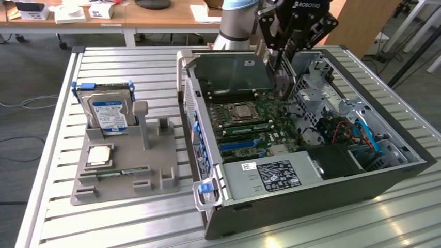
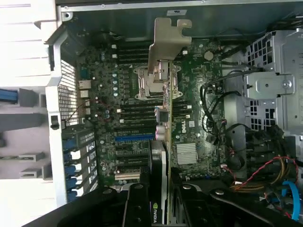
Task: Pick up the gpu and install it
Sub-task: 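Pick up the gpu and move the gpu toward the slot, then insert the gpu into the slot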
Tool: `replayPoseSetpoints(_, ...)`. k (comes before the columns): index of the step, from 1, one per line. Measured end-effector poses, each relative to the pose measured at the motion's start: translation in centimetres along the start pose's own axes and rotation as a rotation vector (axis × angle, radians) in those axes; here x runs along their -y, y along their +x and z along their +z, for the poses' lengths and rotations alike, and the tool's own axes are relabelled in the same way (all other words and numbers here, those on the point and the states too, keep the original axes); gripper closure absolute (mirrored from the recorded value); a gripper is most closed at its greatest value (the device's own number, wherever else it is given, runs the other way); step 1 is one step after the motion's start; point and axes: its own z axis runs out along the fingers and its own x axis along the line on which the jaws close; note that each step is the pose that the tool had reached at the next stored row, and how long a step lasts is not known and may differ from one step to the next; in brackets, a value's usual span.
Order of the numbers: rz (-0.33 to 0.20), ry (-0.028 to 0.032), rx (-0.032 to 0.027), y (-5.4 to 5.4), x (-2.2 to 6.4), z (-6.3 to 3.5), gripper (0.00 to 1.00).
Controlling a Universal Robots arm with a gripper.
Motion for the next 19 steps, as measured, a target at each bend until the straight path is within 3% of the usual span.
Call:
replayPoseSetpoints(8, 0.000, 0.0000, -0.0001, -2.1, -0.17, 0.04, 0.73)
replayPoseSetpoints(19, 0.000, -0.0001, 0.0000, -2.1, -0.18, 0.05, 0.73)
